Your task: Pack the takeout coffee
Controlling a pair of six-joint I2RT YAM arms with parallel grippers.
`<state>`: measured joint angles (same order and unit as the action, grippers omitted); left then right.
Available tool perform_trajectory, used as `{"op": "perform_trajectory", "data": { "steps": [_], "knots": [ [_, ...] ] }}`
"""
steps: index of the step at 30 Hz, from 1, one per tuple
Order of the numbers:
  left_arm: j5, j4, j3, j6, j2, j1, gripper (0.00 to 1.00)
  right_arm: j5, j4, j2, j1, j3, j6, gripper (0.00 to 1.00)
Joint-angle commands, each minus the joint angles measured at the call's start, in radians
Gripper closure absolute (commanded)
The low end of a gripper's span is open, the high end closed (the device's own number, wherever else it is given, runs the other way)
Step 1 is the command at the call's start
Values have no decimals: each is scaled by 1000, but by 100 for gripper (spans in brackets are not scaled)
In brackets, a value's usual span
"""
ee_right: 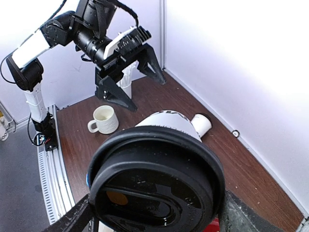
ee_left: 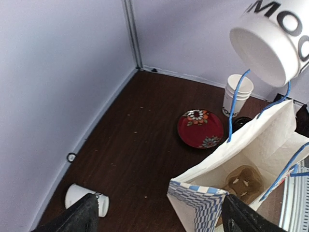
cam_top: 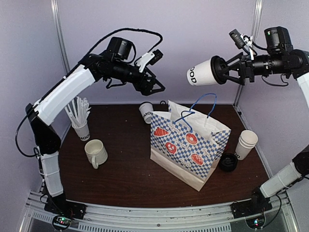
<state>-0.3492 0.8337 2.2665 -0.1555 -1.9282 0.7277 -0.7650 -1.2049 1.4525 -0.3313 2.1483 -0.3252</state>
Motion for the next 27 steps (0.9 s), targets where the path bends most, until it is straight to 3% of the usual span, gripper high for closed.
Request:
{"op": "perform_trajectory", "data": {
  "steps": [1,6,10,13,20,27],
  "knots": [
    [-196,-27,95,62,-103,13,7,64,82,-105,62,-156,19,33],
    [-208,-87,144,75,-213,34,6,54,95,-161,130,-273,37,33],
    [-133,-52,208,58,-287,65,9,34,114,-185,167,-318,54,33],
    [-83,-37,229,54,-314,79,15,23,121,-190,177,-324,63,33],
    [-202,40,209,-45,-316,90,25,9,120,-198,192,-317,70,33],
    [-159,57,201,-65,-321,98,43,-2,115,-191,199,-279,73,32]
  ]
}}
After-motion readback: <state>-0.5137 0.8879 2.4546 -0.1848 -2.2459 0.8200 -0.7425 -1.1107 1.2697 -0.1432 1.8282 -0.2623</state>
